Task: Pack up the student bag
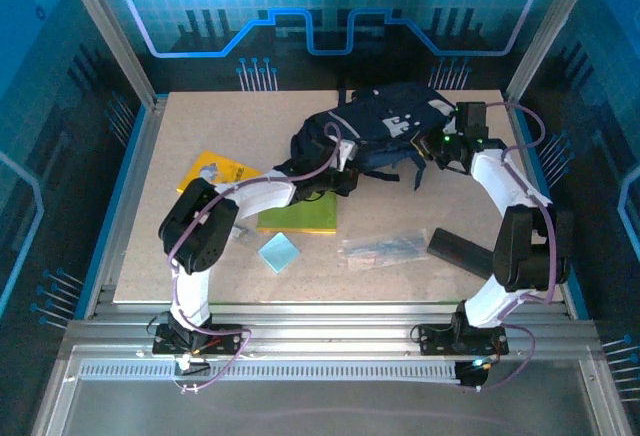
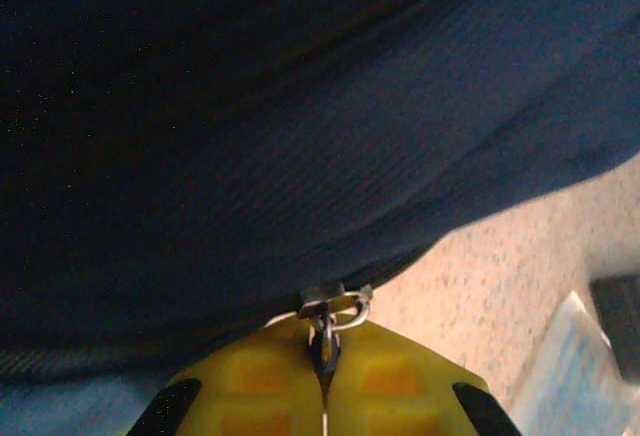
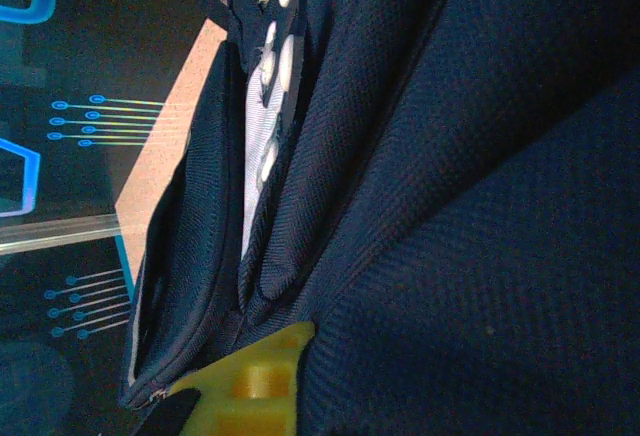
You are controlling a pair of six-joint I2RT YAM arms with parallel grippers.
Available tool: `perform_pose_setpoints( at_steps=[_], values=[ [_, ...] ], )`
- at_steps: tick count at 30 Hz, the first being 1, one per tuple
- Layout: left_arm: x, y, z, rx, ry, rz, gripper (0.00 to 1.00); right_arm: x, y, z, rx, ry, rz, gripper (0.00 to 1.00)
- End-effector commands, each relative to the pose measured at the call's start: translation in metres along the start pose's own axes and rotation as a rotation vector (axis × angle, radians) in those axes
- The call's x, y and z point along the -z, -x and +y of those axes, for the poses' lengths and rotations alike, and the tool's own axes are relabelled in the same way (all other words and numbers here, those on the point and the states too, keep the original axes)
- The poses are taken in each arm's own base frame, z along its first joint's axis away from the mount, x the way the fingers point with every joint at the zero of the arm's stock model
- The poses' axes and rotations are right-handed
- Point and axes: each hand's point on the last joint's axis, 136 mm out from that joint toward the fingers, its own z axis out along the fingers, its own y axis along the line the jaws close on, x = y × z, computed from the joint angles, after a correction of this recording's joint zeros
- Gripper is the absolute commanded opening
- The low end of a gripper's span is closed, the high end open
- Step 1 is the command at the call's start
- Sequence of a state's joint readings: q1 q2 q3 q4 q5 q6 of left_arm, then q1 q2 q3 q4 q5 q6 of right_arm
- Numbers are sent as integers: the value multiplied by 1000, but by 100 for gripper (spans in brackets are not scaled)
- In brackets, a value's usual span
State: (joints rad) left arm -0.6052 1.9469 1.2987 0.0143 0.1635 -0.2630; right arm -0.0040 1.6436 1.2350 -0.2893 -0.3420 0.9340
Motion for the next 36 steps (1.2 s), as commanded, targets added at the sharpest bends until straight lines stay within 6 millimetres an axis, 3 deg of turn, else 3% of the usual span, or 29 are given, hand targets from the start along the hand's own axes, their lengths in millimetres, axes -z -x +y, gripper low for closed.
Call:
perform_pose_setpoints(
  at_steps=[1, 4, 6, 9, 12, 13, 15, 17, 18, 19, 24, 26, 31, 36],
  values=[
    [23, -17, 14, 98, 9, 138, 0, 6, 32, 10, 118, 33, -67, 0],
    [34, -23, 38, 145, 47, 185, 0, 3, 47, 1, 100, 35, -70, 0],
    [41, -26, 42, 143, 61, 219, 0, 0, 54, 1, 91, 43, -65, 0],
    [46, -26, 25, 128, 16, 230, 0, -17, 55, 6, 82, 58, -22, 0],
    [44, -22, -10, 100, -53, 234, 0, -36, 55, 6, 58, 50, 28, 1],
    [43, -20, -22, 87, -73, 232, 0, -41, 56, 6, 52, 47, 39, 7],
    [39, -14, -51, 87, -131, 221, 0, -48, 52, -2, 17, 13, 86, 52],
    [34, -3, -73, 120, -196, 198, 0, -48, 45, -10, 1, -21, 112, 82],
    [31, 3, -82, 137, -225, 185, 0, -46, 41, -17, 2, -45, 115, 96],
    [29, 10, -89, 152, -249, 172, 0, -42, 37, -23, 2, -63, 117, 100],
    [17, 45, -118, 165, -327, 100, 0, -10, 0, -50, -40, -73, 140, 100],
    [13, 53, -128, 161, -352, 89, 0, 4, -17, -52, -52, -48, 152, 100],
    [1, 45, -141, 147, -364, 127, 0, 20, -51, -34, -101, 76, 166, 99],
    [-1, 31, -138, 164, -355, 154, 0, -1, -67, -16, -144, 115, 173, 96]
  ],
)
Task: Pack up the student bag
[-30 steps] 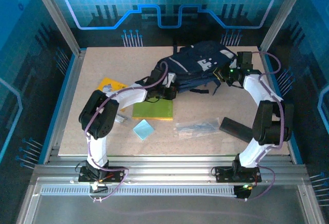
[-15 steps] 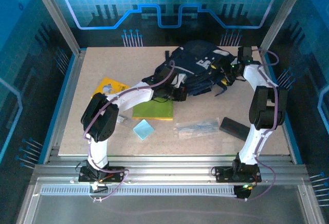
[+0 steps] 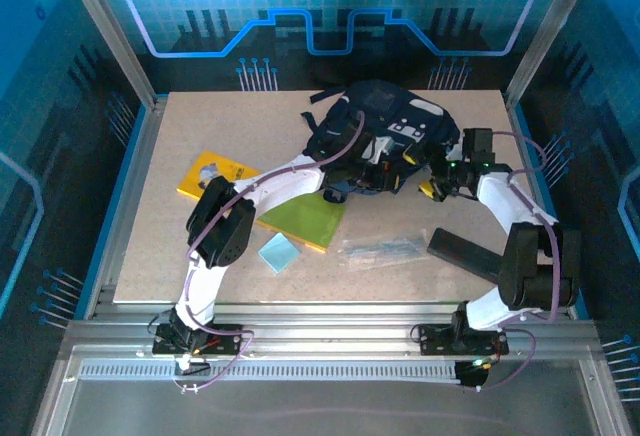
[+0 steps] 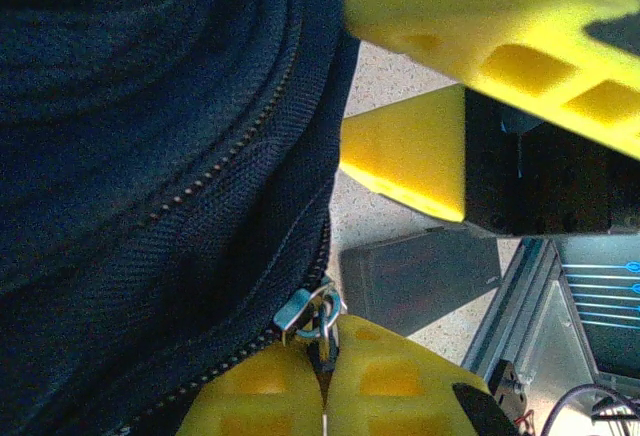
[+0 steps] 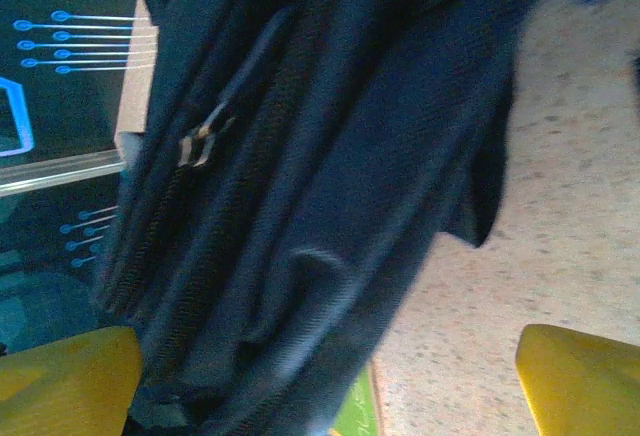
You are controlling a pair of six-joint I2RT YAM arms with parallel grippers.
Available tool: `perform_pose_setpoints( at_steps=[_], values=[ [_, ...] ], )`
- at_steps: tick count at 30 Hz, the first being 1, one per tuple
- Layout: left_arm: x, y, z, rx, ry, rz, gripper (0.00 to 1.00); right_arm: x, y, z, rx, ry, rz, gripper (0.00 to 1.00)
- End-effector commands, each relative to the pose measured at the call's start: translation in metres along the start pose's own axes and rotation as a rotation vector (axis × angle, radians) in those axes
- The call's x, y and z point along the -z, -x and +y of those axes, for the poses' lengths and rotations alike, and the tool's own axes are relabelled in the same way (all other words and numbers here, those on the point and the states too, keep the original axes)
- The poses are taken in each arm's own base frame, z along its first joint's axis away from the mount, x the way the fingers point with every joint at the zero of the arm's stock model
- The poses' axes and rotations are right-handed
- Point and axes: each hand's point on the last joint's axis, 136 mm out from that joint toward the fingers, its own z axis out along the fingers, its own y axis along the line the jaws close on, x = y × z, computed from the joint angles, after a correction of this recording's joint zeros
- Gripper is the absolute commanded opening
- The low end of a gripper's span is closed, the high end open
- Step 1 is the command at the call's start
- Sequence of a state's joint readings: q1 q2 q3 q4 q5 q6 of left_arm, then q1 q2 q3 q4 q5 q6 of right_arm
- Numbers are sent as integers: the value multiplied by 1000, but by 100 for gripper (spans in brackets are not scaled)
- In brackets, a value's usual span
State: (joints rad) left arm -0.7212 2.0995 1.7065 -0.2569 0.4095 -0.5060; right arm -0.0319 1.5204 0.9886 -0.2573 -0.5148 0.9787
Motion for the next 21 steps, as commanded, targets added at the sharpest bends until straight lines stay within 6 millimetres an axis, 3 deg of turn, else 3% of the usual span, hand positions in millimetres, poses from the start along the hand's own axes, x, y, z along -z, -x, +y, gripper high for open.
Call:
perform_pose_setpoints(
  at_steps=[1, 5, 10, 11, 13, 17, 21],
  values=[
    [9, 8, -26, -22, -82, -27, 0, -23, -11, 22, -39, 87, 26, 95],
    [17, 6, -31, -24, -91, -36, 0, -53, -13, 21, -104, 103, 48, 84],
    [24, 1, -25, -15, -79, -35, 0, -64, -3, 20, -111, 109, 13, 33],
    [25, 0, -16, 4, -64, -35, 0, -61, -2, 22, -96, 105, -1, 18],
    [28, -2, 6, 50, -34, -40, 0, -54, 2, 22, -65, 80, -27, 0],
    [44, -6, 51, 112, 49, -44, 0, -39, 6, 21, -1, 29, -53, 0],
    [64, -16, 75, 115, 135, -18, 0, -28, 14, 20, 38, 7, -75, 0]
  ],
)
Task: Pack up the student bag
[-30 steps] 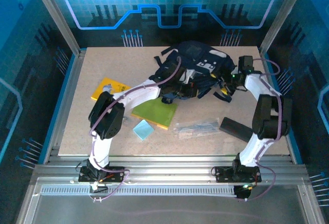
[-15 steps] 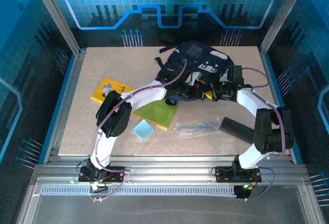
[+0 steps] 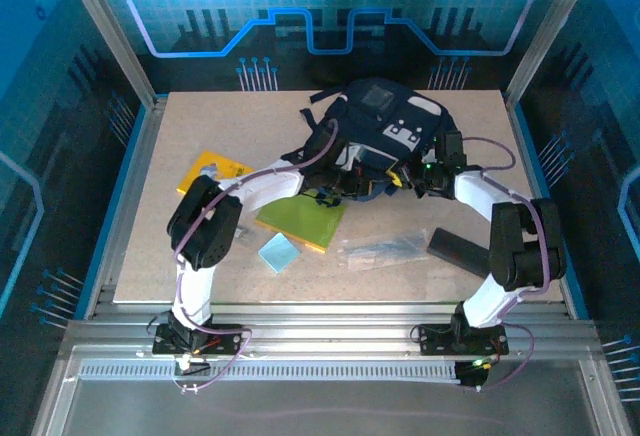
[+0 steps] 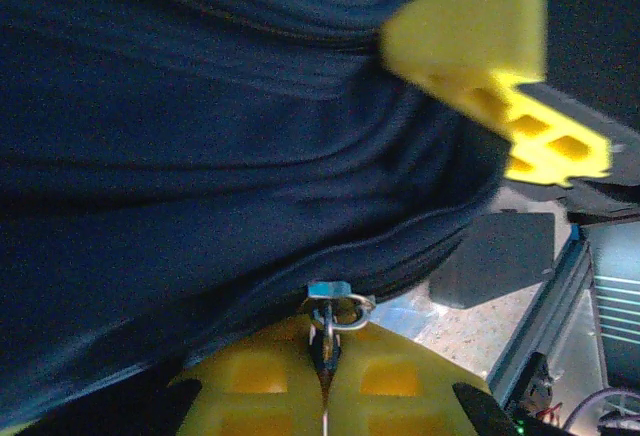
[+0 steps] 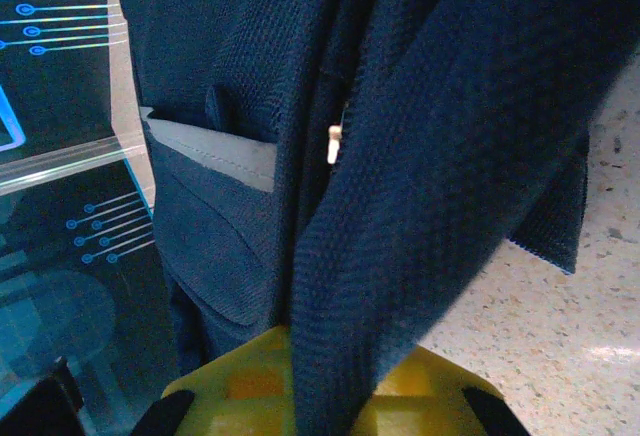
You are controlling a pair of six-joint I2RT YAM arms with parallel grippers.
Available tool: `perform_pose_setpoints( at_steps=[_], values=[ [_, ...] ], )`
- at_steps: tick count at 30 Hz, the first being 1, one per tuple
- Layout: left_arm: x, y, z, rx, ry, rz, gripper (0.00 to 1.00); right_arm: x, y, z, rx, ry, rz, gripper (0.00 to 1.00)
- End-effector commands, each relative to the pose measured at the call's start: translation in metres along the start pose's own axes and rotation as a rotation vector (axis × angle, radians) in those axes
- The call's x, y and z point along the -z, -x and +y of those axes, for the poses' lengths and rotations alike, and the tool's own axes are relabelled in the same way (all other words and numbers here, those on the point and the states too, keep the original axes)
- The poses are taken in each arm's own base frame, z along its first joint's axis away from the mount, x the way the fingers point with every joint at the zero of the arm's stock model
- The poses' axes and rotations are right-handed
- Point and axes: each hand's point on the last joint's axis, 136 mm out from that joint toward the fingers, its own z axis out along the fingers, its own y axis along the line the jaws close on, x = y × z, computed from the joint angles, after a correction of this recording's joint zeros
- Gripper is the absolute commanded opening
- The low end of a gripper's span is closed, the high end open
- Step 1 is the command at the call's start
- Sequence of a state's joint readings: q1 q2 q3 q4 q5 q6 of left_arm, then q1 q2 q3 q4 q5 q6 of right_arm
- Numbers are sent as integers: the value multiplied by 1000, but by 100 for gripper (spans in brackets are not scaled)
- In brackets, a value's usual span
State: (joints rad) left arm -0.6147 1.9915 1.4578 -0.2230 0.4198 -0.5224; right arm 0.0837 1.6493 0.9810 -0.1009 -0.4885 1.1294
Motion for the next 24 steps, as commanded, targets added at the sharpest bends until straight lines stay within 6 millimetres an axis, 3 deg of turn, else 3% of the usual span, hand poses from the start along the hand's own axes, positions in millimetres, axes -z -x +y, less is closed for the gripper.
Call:
perform_pose_setpoints(
  at_steps=[1, 8, 16, 19, 24],
  values=[
    [36, 5, 16, -10, 75, -24, 0, 28, 32, 21, 114, 5, -134, 0],
    [80, -3, 82, 88, 235, 0, 0, 48, 35, 31, 251, -52, -156, 0],
    [122, 9, 131, 143, 385, -84, 0, 62, 49, 28, 367, -141, -184, 0],
    [118, 9, 121, 119, 357, -82, 0, 61, 59, 32, 400, -142, -193, 0],
    [87, -13, 63, -37, 318, 0, 0, 60, 93, 43, 454, -165, -232, 0]
  ],
)
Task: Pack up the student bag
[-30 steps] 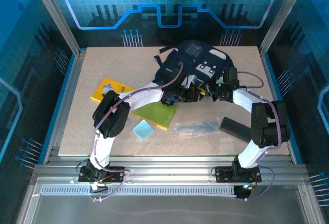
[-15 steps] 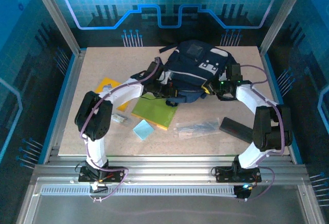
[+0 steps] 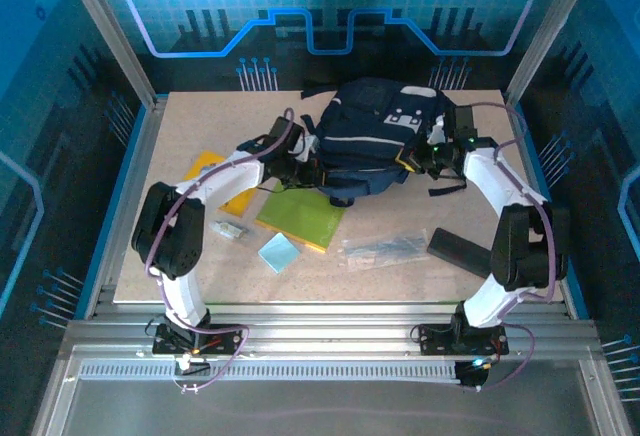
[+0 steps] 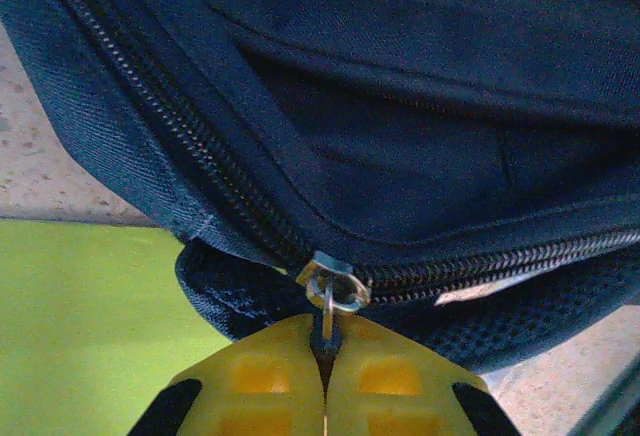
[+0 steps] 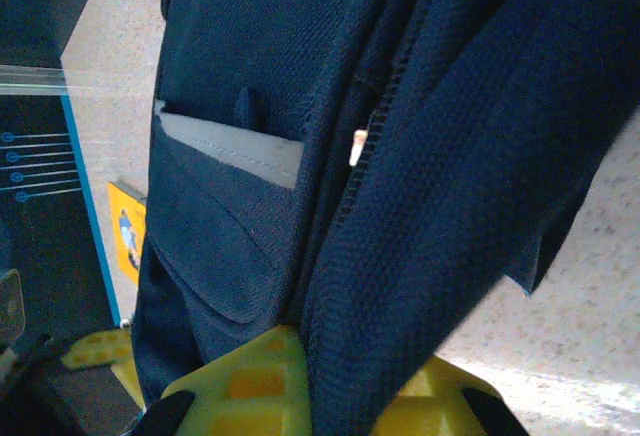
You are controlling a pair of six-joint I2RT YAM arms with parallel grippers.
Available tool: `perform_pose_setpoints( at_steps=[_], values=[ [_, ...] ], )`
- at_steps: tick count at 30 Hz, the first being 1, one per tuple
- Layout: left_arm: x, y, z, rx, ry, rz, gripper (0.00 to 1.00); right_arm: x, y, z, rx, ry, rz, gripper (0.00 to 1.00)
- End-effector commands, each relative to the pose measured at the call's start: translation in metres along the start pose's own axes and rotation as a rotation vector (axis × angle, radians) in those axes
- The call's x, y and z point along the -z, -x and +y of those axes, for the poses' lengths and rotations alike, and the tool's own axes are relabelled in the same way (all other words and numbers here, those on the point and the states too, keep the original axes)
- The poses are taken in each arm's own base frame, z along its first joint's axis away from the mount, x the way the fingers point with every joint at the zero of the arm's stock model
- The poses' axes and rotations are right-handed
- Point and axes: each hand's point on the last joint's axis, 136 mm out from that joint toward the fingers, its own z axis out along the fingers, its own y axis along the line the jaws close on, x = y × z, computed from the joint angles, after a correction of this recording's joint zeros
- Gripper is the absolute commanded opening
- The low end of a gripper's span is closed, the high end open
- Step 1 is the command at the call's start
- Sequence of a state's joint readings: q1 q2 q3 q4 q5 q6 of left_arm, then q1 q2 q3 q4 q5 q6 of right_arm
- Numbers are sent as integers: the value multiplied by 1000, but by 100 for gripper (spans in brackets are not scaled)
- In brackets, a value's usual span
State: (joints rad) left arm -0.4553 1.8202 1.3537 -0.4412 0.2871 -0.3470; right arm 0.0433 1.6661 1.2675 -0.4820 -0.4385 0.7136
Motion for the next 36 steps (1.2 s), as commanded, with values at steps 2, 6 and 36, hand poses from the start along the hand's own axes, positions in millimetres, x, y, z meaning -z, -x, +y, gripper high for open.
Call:
perform_pose_setpoints(
  at_steps=[2, 6, 36],
  values=[
    [3, -26, -43, -53, -6, 50, 0, 19, 86, -19, 100, -120, -227, 0],
    [-13, -35, -97, -58, -131, 59, 0, 11, 102, -27, 26, -132, -210, 0],
    [-53, 21, -196, -121, -355, -45, 0, 2, -12, -44, -295, 83, -38, 98]
  ],
)
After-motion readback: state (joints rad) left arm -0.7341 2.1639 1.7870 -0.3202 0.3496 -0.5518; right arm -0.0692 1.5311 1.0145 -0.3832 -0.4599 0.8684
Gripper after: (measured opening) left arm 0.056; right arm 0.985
